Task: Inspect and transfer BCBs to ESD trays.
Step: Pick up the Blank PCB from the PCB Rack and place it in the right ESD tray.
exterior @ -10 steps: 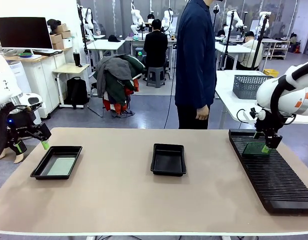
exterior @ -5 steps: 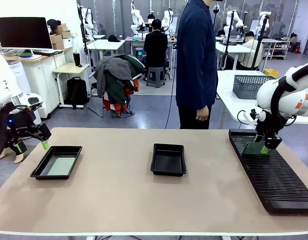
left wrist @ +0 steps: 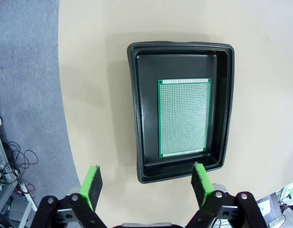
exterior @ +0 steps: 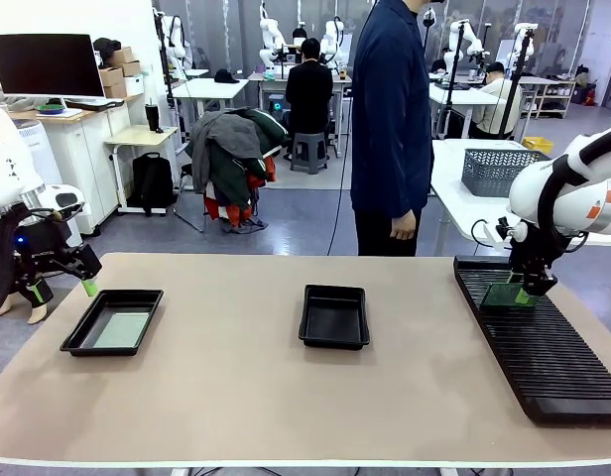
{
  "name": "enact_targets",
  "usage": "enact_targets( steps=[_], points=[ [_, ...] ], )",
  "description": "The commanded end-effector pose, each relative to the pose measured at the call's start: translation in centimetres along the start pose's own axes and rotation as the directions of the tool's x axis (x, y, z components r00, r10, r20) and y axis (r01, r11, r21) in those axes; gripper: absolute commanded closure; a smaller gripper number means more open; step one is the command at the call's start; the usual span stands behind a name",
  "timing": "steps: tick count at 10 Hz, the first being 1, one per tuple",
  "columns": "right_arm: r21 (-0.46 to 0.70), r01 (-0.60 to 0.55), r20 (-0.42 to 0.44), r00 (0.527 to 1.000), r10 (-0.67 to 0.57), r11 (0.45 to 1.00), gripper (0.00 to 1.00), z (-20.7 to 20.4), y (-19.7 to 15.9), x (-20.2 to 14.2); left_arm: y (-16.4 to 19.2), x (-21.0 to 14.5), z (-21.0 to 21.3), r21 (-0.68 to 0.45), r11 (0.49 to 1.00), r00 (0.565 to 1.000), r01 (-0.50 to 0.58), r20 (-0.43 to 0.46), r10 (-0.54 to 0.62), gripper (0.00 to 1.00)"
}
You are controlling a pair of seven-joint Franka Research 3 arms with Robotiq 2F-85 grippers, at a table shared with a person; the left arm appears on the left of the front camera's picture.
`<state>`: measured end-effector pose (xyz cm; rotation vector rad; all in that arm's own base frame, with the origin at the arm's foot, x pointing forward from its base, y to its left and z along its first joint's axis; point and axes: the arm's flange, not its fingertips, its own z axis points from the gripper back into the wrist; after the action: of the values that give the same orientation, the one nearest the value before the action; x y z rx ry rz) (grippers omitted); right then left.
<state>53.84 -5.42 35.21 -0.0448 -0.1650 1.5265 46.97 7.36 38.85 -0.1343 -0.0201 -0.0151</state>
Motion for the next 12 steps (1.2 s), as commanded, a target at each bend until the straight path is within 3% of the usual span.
enact_targets(
  steps=[1,9,12],
  points=[
    [-0.033,0.012,-0.038,0.999,-0.013,0.999,0.59,0.27,0.94,0.14,0.09,-0.14,-0.11,-0.009,1.0,1.0,0.007,0.009,-0.007,0.0],
    [-0.037,0.021,-0.048,0.999,-0.023,0.999,0.95,0.12,1.22,0.09,0.09,-0.14,-0.11,-0.009,1.0,1.0,0.007,0.009,-0.007,0.0],
    [-0.041,0.022,-0.046,0.999,-0.024,0.999,1.0,0.02,1.46,0.03,0.09,-0.14,-0.11,-0.009,1.0,1.0,0.007,0.009,-0.007,0.0]
  ],
)
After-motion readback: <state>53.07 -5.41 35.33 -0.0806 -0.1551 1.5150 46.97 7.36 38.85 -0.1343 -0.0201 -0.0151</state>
